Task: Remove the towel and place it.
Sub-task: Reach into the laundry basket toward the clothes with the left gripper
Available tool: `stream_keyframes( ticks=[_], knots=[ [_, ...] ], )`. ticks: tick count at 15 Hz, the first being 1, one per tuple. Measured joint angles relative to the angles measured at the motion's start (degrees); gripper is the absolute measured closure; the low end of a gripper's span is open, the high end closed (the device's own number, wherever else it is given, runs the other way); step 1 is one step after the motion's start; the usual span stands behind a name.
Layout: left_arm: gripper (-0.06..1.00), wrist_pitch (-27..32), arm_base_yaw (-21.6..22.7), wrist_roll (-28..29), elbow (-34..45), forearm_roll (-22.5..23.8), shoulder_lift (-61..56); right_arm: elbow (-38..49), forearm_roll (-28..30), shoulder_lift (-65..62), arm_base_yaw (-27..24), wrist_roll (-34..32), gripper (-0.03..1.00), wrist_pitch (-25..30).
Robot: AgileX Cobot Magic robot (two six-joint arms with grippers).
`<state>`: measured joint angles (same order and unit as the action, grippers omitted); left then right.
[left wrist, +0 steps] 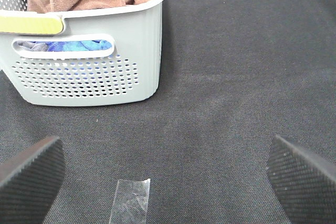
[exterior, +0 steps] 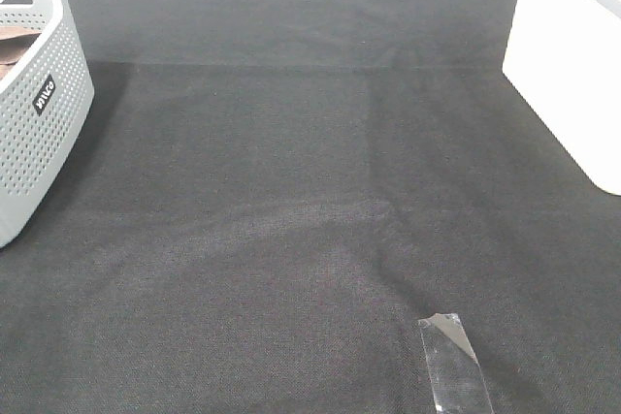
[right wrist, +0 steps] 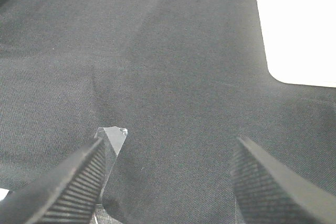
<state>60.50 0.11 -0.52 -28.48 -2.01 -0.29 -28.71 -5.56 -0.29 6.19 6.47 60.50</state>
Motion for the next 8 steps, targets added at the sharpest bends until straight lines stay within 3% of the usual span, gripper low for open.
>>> stream_keyframes(
  ticks=[8],
  knots=[
    [-0.05, 0.0, 0.0, -0.11, 0.0, -0.29, 0.0, 0.0, 0.0, 0.0, 0.0, 0.0, 0.31, 0.0]
  ],
)
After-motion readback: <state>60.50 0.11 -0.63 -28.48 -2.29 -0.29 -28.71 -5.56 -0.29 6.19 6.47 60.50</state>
